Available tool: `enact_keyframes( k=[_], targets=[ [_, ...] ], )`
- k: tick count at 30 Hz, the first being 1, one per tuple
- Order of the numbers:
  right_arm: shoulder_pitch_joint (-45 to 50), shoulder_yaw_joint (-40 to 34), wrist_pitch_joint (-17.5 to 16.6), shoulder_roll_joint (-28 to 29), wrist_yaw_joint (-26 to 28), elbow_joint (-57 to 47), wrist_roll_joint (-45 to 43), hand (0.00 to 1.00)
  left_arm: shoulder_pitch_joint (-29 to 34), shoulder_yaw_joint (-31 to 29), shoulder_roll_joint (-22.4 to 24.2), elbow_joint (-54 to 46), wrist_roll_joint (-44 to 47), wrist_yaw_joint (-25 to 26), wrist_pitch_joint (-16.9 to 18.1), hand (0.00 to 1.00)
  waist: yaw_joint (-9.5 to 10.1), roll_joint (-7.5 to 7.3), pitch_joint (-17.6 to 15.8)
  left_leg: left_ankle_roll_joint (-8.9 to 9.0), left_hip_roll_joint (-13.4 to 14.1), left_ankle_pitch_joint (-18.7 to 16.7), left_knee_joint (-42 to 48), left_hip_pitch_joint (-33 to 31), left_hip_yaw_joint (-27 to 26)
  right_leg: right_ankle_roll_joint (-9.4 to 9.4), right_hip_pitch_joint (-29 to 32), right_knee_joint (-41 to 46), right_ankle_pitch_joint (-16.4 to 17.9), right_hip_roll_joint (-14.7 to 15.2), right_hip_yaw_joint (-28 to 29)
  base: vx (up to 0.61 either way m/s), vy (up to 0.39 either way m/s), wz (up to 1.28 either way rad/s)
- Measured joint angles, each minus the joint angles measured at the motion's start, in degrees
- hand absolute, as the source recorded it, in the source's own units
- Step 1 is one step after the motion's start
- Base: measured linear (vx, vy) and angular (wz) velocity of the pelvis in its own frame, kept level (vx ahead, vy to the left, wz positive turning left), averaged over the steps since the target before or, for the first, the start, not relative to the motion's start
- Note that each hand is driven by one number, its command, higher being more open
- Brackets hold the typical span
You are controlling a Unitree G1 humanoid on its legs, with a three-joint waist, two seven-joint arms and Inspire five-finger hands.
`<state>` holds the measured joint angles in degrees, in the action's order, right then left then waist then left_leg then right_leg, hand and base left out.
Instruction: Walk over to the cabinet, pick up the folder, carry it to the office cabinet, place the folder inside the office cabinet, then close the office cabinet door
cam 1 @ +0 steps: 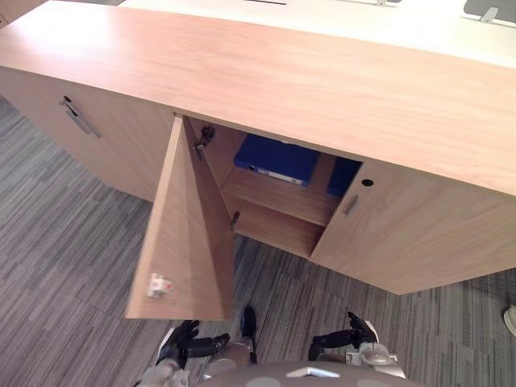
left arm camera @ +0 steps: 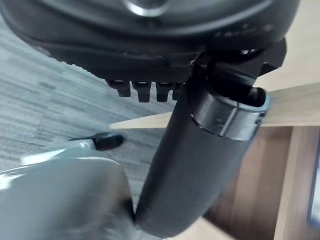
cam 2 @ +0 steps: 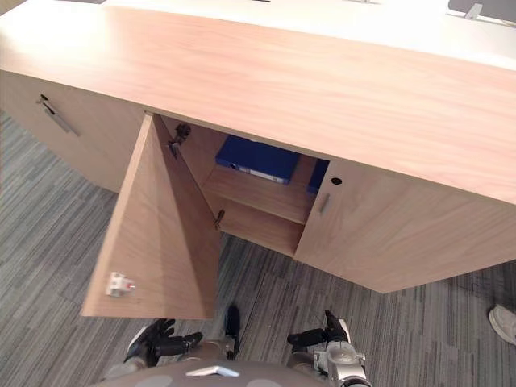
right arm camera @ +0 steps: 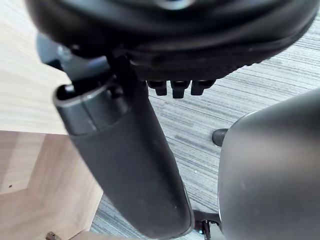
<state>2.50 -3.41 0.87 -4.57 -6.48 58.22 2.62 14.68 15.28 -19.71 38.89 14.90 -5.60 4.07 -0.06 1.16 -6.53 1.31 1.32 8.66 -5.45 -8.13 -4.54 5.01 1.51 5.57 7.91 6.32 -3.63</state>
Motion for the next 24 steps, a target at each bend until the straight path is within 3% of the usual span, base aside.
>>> enact_keyframes(
  k=[2,6,9,14,18,20,24],
  targets=[
    [-0.7,0.0,-0.4,0.2,0.4,-0.1,0.0,1.00,-2.2,5.0,-2.5,-0.7,-0.1,-3.4,-0.4,1.00,-1.69,-0.22,-0.9,0.13,0.5,-0.8,0.0,1.5,-1.9,-0.16,-0.8,-0.8,-0.4,-0.2,1.7,0.03,-0.012,-0.47],
    [-1.9,0.0,-1.0,0.2,1.0,-0.1,-0.4,1.00,-6.3,8.3,-2.7,-1.1,-0.5,-9.9,-0.4,1.00,-4.03,0.11,-1.7,0.17,0.8,-1.8,0.0,2.7,-3.5,-0.02,-1.8,-2.2,-0.9,-0.3,2.8,0.07,-0.003,-0.29],
    [-2.1,0.1,-1.1,0.1,1.4,0.0,-0.5,1.00,-9.5,6.7,-4.7,-4.3,-8.6,-10.5,-0.2,1.00,-4.52,0.04,-2.3,0.49,0.9,-2.4,0.3,4.1,-3.9,-0.26,-3.6,-3.5,-1.0,-0.4,2.8,0.11,-0.027,-0.07],
    [-2.3,0.1,-1.1,-0.3,1.4,0.0,-0.5,1.00,-13.3,1.2,-3.3,-6.2,-4.2,-4.9,2.4,1.00,-5.45,0.43,-2.8,0.64,0.9,-3.0,0.3,4.9,-4.2,-0.28,-4.8,-4.6,-1.0,-0.5,2.1,0.11,-0.041,-0.04],
    [-2.5,0.1,-1.2,-0.1,1.0,0.0,-0.5,1.00,-13.7,0.9,0.1,-5.3,-2.6,-2.2,1.2,1.00,-6.55,0.44,-2.8,0.65,1.0,-3.0,0.3,6.0,-4.5,-0.31,-5.8,-4.2,-1.0,-0.5,0.9,0.08,-0.040,-0.01],
    [-2.8,0.0,-1.1,0.0,0.8,0.1,-0.5,1.00,-14.0,0.2,2.7,-5.6,-8.0,2.4,0.2,1.00,-6.66,0.45,-2.8,0.67,1.4,-3.0,0.3,6.2,-4.7,-0.35,-5.6,-3.7,-1.0,-0.5,0.8,0.03,-0.034,-0.03],
    [-2.9,-0.7,-1.1,0.3,0.0,0.1,-0.5,1.00,-14.4,-0.2,5.4,-5.3,-4.3,4.2,-0.5,1.00,-6.96,0.45,-2.8,0.71,1.5,-3.0,0.3,6.3,-6.1,-0.40,-5.0,-3.2,-1.1,-0.5,1.0,-0.02,-0.009,-0.11]
  ],
)
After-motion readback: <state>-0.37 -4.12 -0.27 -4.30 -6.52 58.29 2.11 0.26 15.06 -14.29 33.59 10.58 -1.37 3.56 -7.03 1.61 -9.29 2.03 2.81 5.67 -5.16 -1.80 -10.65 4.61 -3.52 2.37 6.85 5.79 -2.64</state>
